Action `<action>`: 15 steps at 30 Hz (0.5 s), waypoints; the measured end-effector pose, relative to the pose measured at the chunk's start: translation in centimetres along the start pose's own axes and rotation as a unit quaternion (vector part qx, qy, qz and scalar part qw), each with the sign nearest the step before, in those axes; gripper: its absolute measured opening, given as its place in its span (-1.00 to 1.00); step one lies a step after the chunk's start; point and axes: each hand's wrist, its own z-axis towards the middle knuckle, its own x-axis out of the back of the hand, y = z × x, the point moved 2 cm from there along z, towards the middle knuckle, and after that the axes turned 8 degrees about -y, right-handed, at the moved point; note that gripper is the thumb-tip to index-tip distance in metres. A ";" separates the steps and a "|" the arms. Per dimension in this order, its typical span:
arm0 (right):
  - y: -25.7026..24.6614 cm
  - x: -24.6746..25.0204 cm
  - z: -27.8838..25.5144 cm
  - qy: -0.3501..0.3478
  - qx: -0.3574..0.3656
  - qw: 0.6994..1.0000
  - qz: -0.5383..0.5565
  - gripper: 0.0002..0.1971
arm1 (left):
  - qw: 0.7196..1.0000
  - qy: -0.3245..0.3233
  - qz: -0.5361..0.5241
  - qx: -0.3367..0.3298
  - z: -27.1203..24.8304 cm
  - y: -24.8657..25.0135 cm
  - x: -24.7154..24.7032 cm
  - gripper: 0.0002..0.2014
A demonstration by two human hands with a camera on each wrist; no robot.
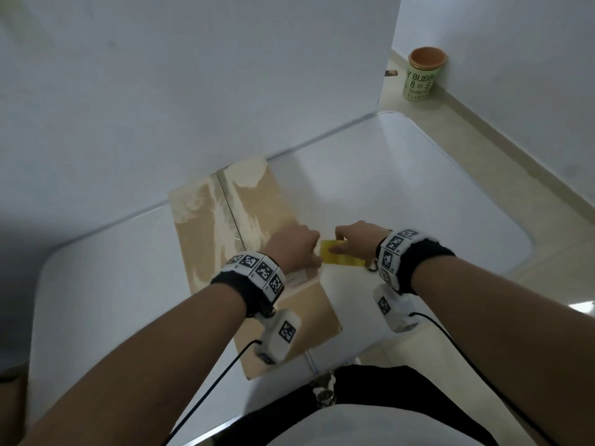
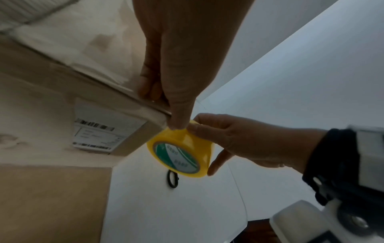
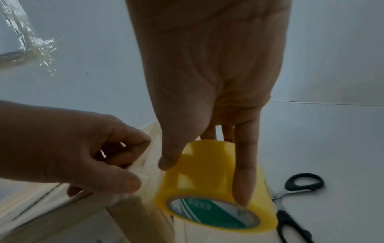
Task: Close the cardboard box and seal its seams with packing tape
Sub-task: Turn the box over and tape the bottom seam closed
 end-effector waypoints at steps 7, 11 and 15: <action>1.2 0.6 -0.1 -0.030 0.005 0.998 0.053 -0.59 | 1.000 -0.007 -0.005 -0.020 0.5 -0.7 -0.2 -0.70; 1.0 1.3 0.5 0.006 0.029 0.999 0.013 -0.61 | 0.999 -0.030 -0.022 -0.026 0.7 -1.2 0.2 -0.64; 0.9 1.4 1.9 0.046 -0.007 0.996 -0.070 -0.63 | 0.999 -0.034 -0.023 -0.035 0.6 -1.1 0.4 -0.68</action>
